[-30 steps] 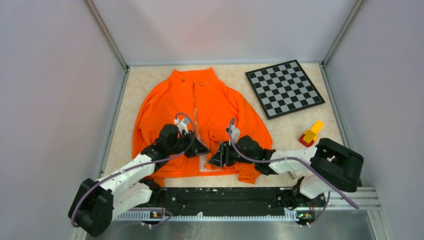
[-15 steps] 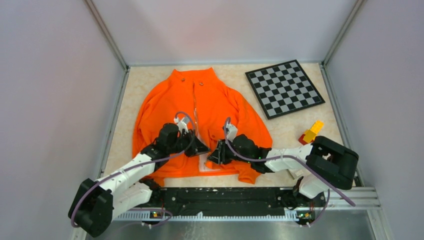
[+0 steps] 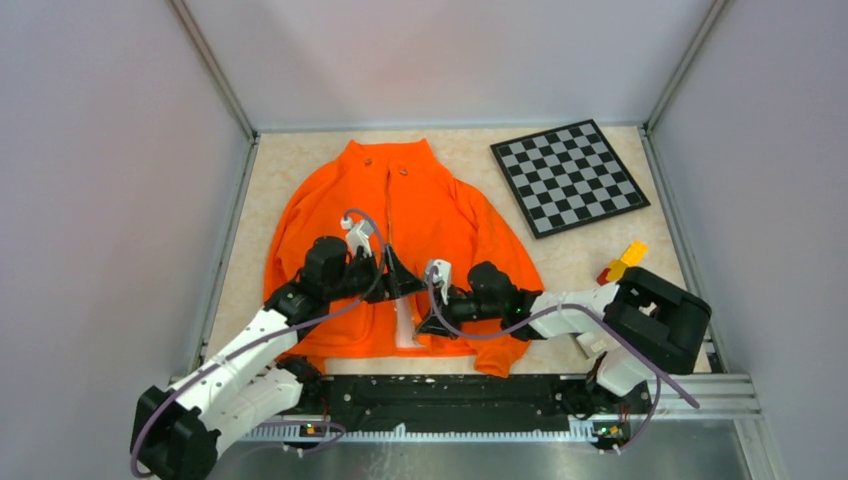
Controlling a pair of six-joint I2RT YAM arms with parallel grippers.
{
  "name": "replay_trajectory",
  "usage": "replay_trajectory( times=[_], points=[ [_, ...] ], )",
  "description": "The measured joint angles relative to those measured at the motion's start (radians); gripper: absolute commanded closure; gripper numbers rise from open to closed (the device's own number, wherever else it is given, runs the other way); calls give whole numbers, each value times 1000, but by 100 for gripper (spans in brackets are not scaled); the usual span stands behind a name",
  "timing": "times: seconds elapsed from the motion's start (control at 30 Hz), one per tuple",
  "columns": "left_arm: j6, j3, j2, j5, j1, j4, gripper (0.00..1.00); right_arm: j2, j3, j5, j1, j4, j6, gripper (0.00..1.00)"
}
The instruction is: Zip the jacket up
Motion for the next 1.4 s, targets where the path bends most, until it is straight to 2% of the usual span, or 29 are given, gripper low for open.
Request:
replay_trajectory(
  times=[0.03,0.2,0.33,0.4,0.53,0.67,0.83,1.07,1.13,1.27,1.4],
  points=[
    [19,4,-20,-2,1,-12,2,0,-2,-60,-18,6,-39,100],
    [80,9,-112,-36,6,-113,1,-20,-32,-298,-126,76,-172,100],
    [95,7,-179,-68,6,-181,7,-17,-68,-439,-188,192,-246,100],
    [96,6,-201,-77,6,-210,11,9,-66,-498,-204,248,-257,100],
    [93,6,-201,-87,6,-269,10,97,-66,-603,-235,404,-220,100],
    [107,52,-80,-105,7,-393,12,179,-34,-667,-261,478,-186,100],
    [195,216,233,-155,7,-578,29,200,-8,-686,-264,484,-195,100],
    [312,301,483,-166,10,-673,44,200,-10,-679,-265,483,-229,100],
    [334,306,536,-152,9,-675,44,194,-12,-671,-266,475,-246,100],
    [359,309,600,-154,2,-701,34,177,-22,-660,-265,467,-261,100],
    [355,325,626,-188,-8,-721,34,175,-23,-653,-265,475,-257,100]
  ],
)
